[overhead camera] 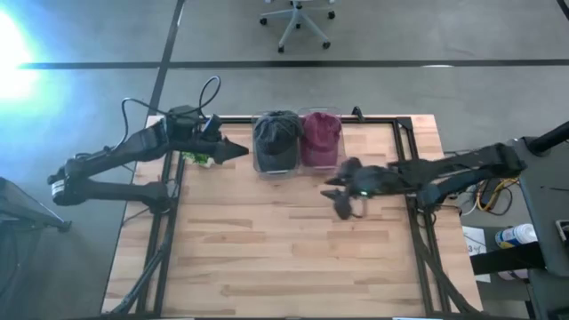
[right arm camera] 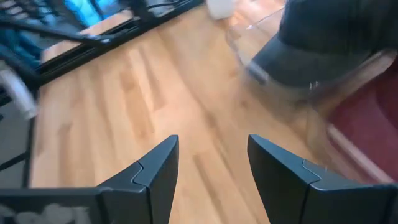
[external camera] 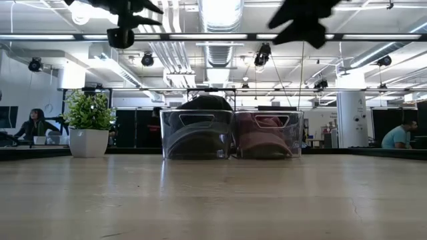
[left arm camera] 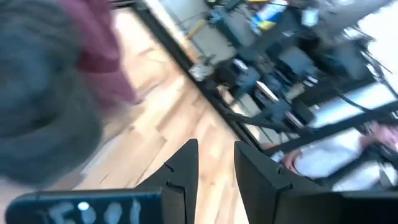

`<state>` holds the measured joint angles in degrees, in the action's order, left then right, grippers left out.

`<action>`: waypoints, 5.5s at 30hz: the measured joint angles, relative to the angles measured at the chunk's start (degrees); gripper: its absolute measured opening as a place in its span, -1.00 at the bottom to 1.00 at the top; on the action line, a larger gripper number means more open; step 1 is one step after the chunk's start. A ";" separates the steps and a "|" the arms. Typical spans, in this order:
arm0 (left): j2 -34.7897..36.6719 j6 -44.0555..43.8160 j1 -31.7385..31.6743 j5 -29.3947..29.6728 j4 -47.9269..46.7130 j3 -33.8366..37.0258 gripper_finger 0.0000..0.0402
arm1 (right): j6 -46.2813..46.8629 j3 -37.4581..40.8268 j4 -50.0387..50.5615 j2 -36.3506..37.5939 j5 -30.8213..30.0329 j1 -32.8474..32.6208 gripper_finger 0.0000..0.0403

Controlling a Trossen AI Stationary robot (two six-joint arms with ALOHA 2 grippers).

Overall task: Pick & Place hat
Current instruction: Return to Home Position

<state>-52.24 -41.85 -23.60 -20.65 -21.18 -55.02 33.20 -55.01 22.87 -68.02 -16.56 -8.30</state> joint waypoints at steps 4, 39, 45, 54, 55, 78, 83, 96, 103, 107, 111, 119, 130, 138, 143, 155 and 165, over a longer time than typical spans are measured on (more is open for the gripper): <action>-0.02 3.66 4.67 1.84 3.20 0.00 -0.52 | -0.08 7.63 1.99 10.79 0.05 -1.59 -0.07; 27.79 6.24 18.61 12.71 39.60 37.43 -0.52 | 4.07 54.25 -36.21 59.58 10.24 -1.83 -0.07; 36.63 7.86 18.44 12.64 33.93 40.84 -0.52 | 5.66 54.50 -31.20 58.87 1.68 -1.79 -0.07; 49.04 12.06 18.43 12.73 18.45 41.20 -0.52 | -4.82 54.50 -34.22 59.01 2.05 -1.83 -0.07; 50.47 12.36 18.43 12.83 16.97 41.13 -0.52 | -6.79 54.50 -34.22 59.00 2.06 -1.83 -0.07; 50.48 14.93 18.63 23.25 9.29 39.89 -0.52 | -13.89 54.50 -35.12 58.25 3.07 -1.83 -0.07; 52.18 14.88 18.56 23.74 9.67 42.52 -0.52 | -13.87 54.50 -34.79 60.85 3.07 -1.83 -0.07; 51.08 15.01 18.56 22.65 19.13 53.04 -0.52 | -13.88 54.46 -25.48 68.03 3.25 -1.48 -0.07; 50.54 14.93 18.56 22.63 19.55 53.24 -0.52 | -13.89 54.46 -25.52 68.03 3.35 -1.57 -0.07; 50.35 14.91 18.56 22.61 19.48 53.24 -0.52 | -13.89 54.46 -25.52 68.03 3.43 -1.27 -0.07; 50.35 14.90 18.56 22.63 19.48 53.24 -0.52 | -13.89 54.46 -25.54 68.03 3.54 1.70 -0.07; 50.35 14.89 18.56 22.64 19.48 53.24 -0.52 | -13.89 54.46 -25.56 68.03 3.07 8.69 -0.07; 50.33 14.88 18.56 22.65 19.48 53.24 -0.52 | -13.89 54.46 -25.56 67.46 3.05 8.86 -0.07; 50.33 14.87 18.56 22.65 19.46 53.24 -0.52 | -13.89 54.46 -25.56 67.43 3.05 8.84 -0.07; 50.33 14.89 18.56 22.65 19.46 53.24 -0.52 | -13.89 54.46 -25.56 67.46 3.05 8.84 -0.07; 50.33 14.89 18.56 22.65 19.46 53.24 -0.52 | -13.89 54.46 -25.56 67.46 3.05 8.84 -0.07; 50.31 14.89 18.56 22.65 19.46 53.25 -0.52 | -13.89 54.46 -25.56 67.46 3.05 8.84 -0.07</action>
<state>-1.93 -26.96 -5.04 2.00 -1.72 -1.77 19.31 -0.56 -2.70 -0.56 -13.52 0.54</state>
